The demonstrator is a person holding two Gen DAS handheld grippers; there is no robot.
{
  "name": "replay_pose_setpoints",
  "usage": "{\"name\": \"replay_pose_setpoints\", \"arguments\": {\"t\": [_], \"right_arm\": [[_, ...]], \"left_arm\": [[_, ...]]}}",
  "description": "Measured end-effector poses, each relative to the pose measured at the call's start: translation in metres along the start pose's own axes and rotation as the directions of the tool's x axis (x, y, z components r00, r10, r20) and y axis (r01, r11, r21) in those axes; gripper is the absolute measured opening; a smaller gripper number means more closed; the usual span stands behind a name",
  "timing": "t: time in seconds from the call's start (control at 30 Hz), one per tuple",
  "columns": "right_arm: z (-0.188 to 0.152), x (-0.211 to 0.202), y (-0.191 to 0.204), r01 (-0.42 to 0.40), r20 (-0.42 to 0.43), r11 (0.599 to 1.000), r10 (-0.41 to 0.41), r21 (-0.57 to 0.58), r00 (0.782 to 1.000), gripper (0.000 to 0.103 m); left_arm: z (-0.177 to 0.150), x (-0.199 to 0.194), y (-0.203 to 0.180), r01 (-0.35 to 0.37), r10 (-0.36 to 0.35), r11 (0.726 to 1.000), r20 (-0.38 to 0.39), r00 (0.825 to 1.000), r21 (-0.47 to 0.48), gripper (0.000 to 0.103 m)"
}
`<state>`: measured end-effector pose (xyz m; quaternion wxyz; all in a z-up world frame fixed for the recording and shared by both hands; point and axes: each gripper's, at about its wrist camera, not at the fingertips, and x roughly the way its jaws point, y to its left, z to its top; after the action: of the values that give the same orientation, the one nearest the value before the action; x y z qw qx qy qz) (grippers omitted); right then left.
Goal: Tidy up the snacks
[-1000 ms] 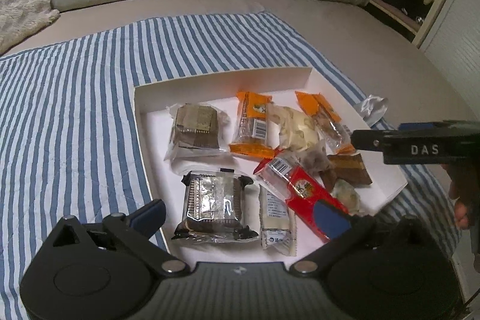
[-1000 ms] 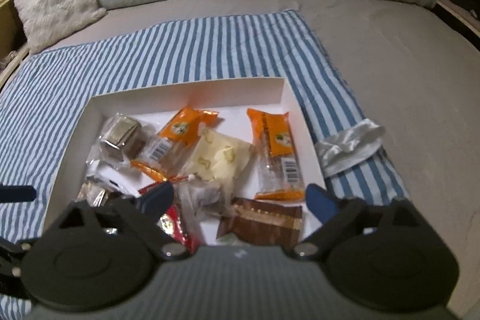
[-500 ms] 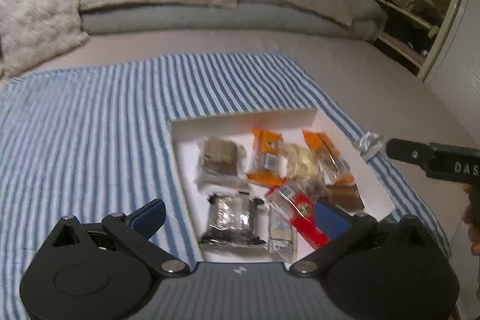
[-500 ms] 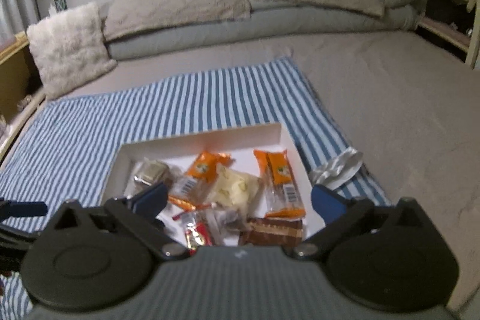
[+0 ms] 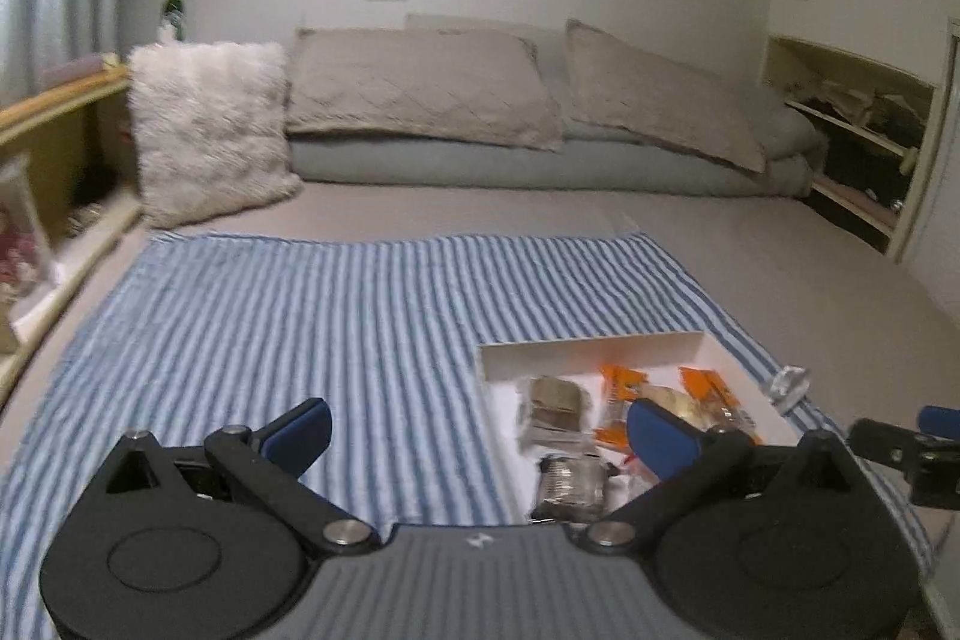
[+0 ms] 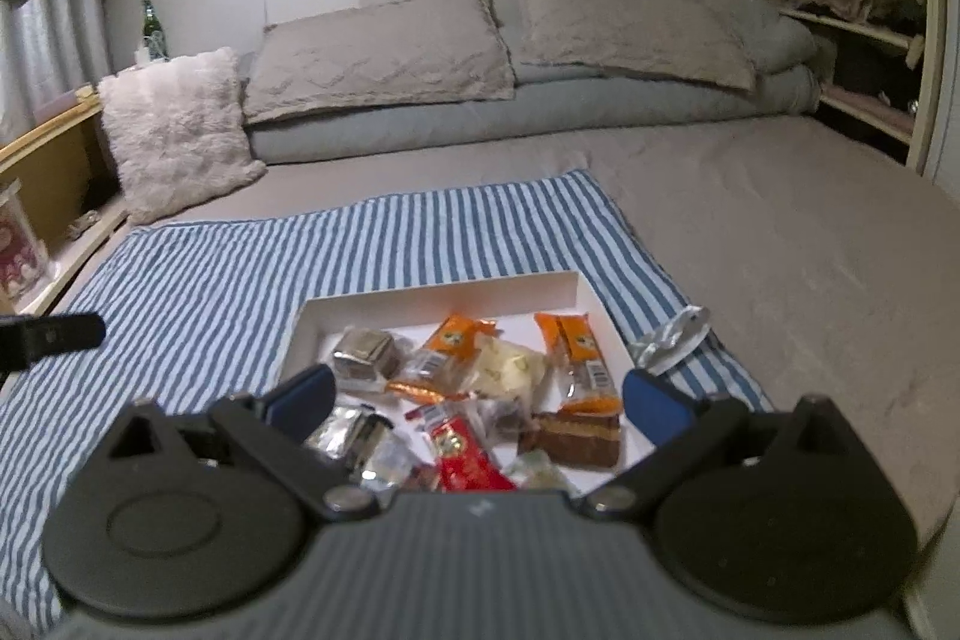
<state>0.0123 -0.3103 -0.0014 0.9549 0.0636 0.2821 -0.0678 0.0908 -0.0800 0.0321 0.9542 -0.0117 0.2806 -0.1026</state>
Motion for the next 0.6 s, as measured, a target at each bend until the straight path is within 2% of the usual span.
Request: {"name": "replay_pose_setpoints", "arguments": {"t": [0.13, 0.3, 0.6], "right_arm": [[-0.013, -0.021, 0.011, -0.023, 0.021, 1.0, 0.023, -0.008, 1.0, 0.102], [-0.027, -0.037, 0.024, -0.051, 0.034, 0.998, 0.052, -0.039, 0.998, 0.102], [-0.056, -0.052, 0.036, -0.031, 0.052, 0.996, 0.035, -0.081, 0.998, 0.102]], "left_arm": [[-0.018, -0.022, 0.002, -0.06, 0.058, 0.998, 0.042, 0.997, 0.037, 0.103], [-0.035, -0.04, 0.006, -0.071, 0.068, 0.996, 0.05, 0.996, 0.055, 0.103], [-0.067, -0.059, 0.011, -0.081, 0.079, 0.993, 0.028, 0.996, 0.08, 0.103]]}}
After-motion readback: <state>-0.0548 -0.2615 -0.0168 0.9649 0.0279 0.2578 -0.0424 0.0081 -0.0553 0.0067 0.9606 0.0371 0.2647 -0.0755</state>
